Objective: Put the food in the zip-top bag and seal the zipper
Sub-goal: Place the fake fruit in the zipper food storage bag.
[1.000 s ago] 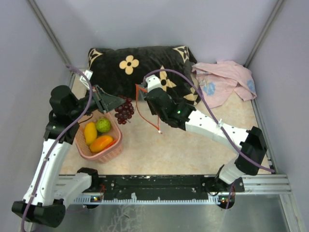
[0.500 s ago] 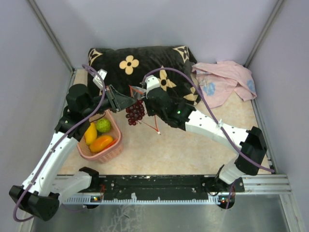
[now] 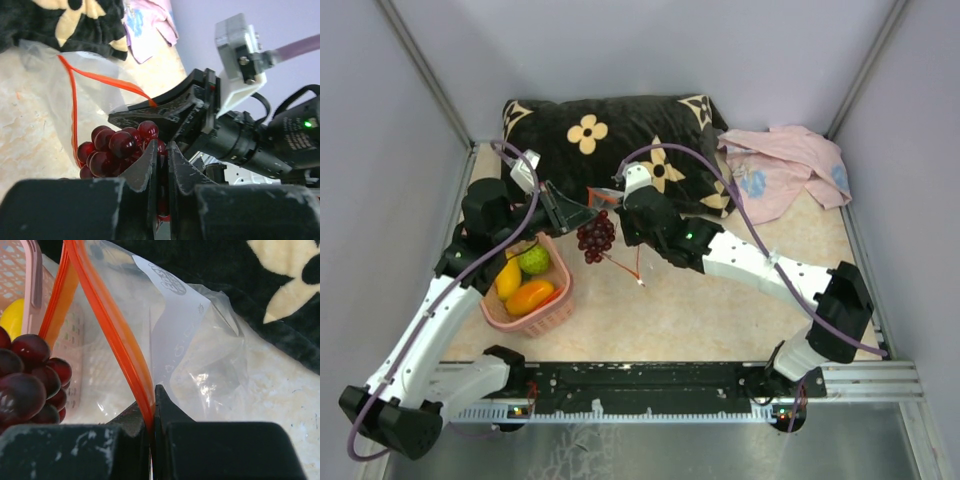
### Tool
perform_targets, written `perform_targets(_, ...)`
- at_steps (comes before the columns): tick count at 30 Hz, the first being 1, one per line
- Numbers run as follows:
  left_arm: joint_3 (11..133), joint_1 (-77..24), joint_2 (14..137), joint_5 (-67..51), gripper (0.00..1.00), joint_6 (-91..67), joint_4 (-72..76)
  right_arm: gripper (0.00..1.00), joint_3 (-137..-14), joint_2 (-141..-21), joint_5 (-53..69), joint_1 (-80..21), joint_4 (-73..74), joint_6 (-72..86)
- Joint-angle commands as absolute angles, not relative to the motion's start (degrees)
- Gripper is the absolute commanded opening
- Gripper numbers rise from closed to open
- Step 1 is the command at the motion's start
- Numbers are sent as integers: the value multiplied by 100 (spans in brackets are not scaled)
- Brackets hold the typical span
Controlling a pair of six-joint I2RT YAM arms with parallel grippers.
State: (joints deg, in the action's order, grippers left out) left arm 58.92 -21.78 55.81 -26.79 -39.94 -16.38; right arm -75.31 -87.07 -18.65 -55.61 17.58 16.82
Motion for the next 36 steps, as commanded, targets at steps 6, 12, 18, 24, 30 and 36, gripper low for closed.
perform_targets(6, 6198, -2192, 5193, -3189, 0, -4465, -595, 0, -7496, -8641, -1669, -5531, 1435, 2163)
perform_targets(12, 6201, -2192, 5070, -3406, 0, -4699, -126, 0, -7430, -8605, -1584, -5528, 1407, 2257)
perform_targets(18, 6244, -2193, 5038, -3477, 0, -4894, 80, 0, -7409, -8579, -1572, -5528, 1424, 2311)
perform_targets(24, 5815, -2195, 5027, -3628, 0, -5329, 853, 0, -7367, -8522, -1492, -5529, 1336, 2370)
perform_targets(30, 5308, -2191, 5011, -3378, 0, -5248, 855, 0, -7312, -8417, -1398, -5529, 1245, 2373)
perform_targets(36, 5139, -2187, 5069, -2502, 0, -4741, -346, 0, -7256, -8313, -1407, -5532, 1220, 2398)
